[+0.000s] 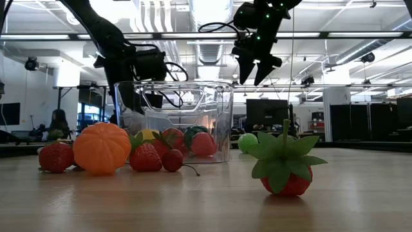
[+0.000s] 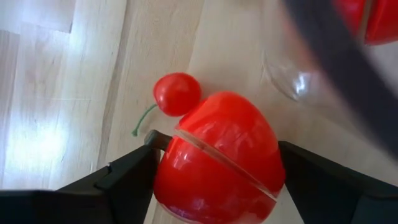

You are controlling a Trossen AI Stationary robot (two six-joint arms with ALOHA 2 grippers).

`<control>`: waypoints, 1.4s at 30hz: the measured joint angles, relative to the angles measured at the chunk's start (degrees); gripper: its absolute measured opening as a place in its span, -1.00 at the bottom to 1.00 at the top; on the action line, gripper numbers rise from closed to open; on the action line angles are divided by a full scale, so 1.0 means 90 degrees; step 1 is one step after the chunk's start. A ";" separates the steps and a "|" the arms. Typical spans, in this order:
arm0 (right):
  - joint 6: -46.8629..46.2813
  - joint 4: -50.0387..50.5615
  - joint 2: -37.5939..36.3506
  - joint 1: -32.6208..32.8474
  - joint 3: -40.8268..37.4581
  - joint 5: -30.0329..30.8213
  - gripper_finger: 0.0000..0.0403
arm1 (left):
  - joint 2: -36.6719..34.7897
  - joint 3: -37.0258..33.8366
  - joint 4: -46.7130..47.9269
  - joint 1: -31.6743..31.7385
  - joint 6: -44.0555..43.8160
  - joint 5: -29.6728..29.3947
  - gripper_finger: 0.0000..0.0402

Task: Pick and placing Produce into tupperware
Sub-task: Put the apple into the transparent bin

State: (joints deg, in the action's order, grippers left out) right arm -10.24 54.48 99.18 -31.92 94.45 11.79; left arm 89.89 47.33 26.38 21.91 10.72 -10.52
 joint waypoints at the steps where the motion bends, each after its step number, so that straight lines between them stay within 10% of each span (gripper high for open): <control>1: 0.0000 0.0000 0.0000 0.0000 0.0000 0.0000 0.63 | 0.0000 0.0000 0.0001 0.0000 0.0000 0.0000 0.45; 12: -0.0008 -0.0008 0.0002 -0.0002 0.0000 0.0002 0.64 | -0.0074 -0.0002 0.0146 0.0000 0.0017 -0.0074 0.32; 25: -0.0022 -0.0039 0.0002 -0.0002 -0.0002 0.0005 0.64 | -0.1761 0.0360 0.1281 0.0000 -0.0197 -0.1712 0.35; 35: 0.0148 -0.0106 0.0002 -0.0018 -0.0005 0.0027 0.63 | -0.2727 0.0818 0.0225 0.0180 -0.1868 0.2155 0.35; 42: 0.0305 -0.0099 0.0002 -0.0015 -0.0006 0.0026 0.63 | -0.2126 0.0778 -0.0086 0.0017 -0.2200 0.2684 0.35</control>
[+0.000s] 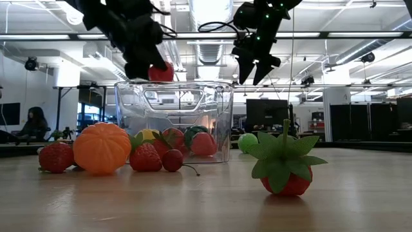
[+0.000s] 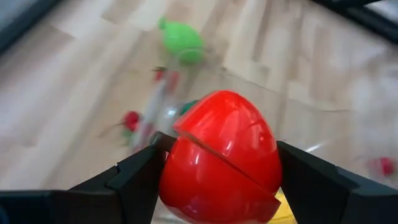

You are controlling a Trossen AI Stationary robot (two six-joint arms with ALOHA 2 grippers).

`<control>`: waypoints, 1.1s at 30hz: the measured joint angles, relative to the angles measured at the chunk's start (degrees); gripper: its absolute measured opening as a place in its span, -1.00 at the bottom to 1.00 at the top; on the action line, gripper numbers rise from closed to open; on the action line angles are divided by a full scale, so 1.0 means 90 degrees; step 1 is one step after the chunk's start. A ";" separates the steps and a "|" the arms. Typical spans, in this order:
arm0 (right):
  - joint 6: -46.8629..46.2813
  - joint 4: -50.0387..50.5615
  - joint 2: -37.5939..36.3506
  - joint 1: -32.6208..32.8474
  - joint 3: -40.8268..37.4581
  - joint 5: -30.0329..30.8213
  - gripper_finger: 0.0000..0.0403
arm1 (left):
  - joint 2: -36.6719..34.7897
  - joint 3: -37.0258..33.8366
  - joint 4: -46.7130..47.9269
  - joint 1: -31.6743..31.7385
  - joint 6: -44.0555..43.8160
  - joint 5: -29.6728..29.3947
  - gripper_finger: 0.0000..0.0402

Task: Pick and placing Produce into tupperware
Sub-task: Put the apple into the transparent bin

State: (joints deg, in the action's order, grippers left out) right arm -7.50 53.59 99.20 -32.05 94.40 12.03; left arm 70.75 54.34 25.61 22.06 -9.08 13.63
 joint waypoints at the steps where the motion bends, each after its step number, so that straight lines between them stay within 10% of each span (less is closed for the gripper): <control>1: 0.0007 0.0007 0.0000 0.0000 -0.0002 0.0001 0.63 | 0.0109 0.0033 -0.0119 0.0000 -0.0142 0.0202 0.35; 10: 0.0081 0.0076 0.0000 0.0000 -0.0051 0.0000 0.63 | 0.0798 0.0045 -0.0851 0.0002 -0.0603 0.1582 0.35; 33: 0.0529 0.0200 -0.0002 -0.0003 -0.0222 0.0001 0.63 | 0.1276 0.0004 -0.1626 -0.0097 -0.2283 0.2303 0.36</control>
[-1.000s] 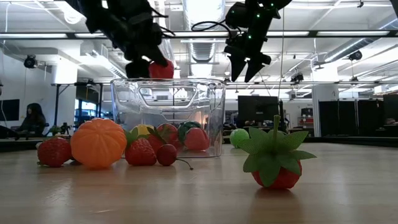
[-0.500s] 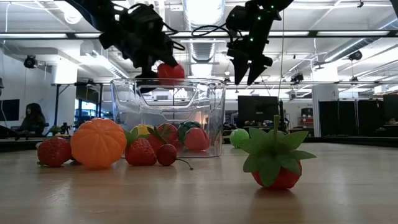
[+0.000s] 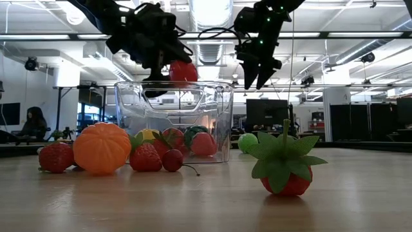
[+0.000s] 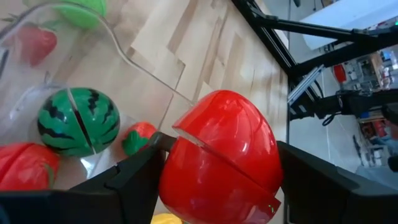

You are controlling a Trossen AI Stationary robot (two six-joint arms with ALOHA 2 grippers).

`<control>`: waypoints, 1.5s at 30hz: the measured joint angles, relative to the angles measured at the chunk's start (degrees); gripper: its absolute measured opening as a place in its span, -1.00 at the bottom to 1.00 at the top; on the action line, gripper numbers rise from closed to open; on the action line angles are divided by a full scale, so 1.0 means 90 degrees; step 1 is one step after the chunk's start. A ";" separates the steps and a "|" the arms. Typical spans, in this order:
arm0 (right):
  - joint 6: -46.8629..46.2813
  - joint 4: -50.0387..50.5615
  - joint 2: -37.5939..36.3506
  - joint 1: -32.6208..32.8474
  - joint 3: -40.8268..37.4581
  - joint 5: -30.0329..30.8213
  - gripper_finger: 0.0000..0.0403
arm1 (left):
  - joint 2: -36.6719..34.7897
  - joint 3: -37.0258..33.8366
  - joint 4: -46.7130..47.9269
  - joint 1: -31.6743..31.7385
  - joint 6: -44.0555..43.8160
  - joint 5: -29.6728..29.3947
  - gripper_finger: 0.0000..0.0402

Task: Pick and placing Produce into tupperware
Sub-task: Put the apple into the transparent bin, then put the melon into the transparent bin

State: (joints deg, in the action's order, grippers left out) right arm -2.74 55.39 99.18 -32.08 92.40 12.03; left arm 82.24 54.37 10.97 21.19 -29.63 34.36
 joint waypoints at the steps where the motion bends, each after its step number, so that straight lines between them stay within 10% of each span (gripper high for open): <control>1: 0.0000 -0.0015 0.0000 -0.0002 0.0000 0.0000 0.63 | -0.0007 -0.0003 0.0003 -0.0001 -0.0007 0.0015 0.36; 13: -0.0005 -0.0037 -0.0005 -0.0043 -0.0007 0.0000 0.63 | -0.0058 -0.0013 0.0033 -0.0097 -0.0007 0.0111 0.81; 35: 0.0173 -0.0001 -0.0007 -0.0033 -0.0007 -0.0002 0.63 | -0.0735 0.0069 0.0261 -0.0173 -0.0487 0.0025 0.83; 45: -0.0145 0.0296 -0.0010 -0.0009 -0.0068 -0.0052 0.64 | -0.1724 0.0023 0.1939 0.0328 0.0413 -0.1745 0.83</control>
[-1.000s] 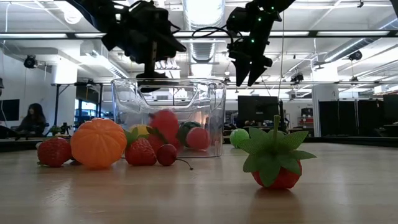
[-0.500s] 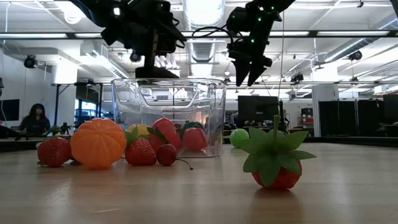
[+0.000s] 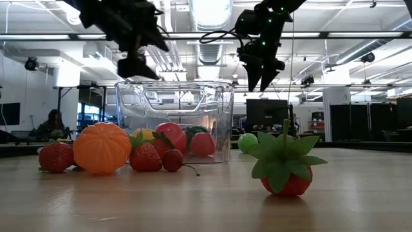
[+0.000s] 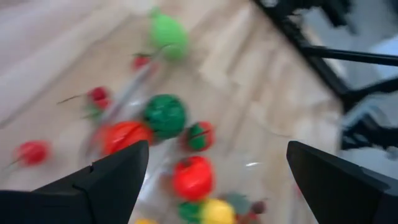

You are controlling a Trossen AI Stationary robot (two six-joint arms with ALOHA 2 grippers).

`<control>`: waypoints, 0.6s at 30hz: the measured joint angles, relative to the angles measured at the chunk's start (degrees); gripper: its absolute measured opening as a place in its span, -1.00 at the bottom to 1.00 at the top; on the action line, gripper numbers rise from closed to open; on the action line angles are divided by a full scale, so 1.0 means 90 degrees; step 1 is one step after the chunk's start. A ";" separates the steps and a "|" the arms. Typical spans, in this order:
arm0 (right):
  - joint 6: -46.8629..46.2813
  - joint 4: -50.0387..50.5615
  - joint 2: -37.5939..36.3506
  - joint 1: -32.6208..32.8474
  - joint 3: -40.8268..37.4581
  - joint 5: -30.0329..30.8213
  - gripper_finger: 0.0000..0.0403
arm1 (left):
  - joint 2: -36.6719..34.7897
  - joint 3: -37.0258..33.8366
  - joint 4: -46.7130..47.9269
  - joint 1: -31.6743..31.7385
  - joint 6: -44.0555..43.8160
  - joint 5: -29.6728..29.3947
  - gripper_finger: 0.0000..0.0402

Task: Pick and placing Produce into tupperware
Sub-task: Put the melon into the transparent bin

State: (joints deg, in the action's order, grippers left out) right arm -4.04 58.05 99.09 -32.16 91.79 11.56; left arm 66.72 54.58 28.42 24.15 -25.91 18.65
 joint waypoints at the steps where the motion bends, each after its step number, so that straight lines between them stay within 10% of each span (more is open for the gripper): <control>1: -0.0022 0.0000 0.0000 0.0009 0.0000 -0.0001 0.64 | -0.0066 -0.0023 0.0167 0.0039 0.0065 -0.0134 0.83; 10: -0.0923 -0.0476 0.0032 0.0027 0.0000 -0.0200 0.64 | -0.0393 -0.0187 0.0991 0.0076 0.0300 -0.1770 0.83; 18: -0.1704 -0.0489 0.0205 -0.0221 -0.0311 -0.1361 0.64 | 0.0033 -0.0302 0.1254 0.0286 0.0313 -0.1899 0.83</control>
State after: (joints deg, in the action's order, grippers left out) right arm -19.38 53.65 100.93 -34.15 88.98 -0.69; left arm 67.01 51.87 39.71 26.72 -23.09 1.56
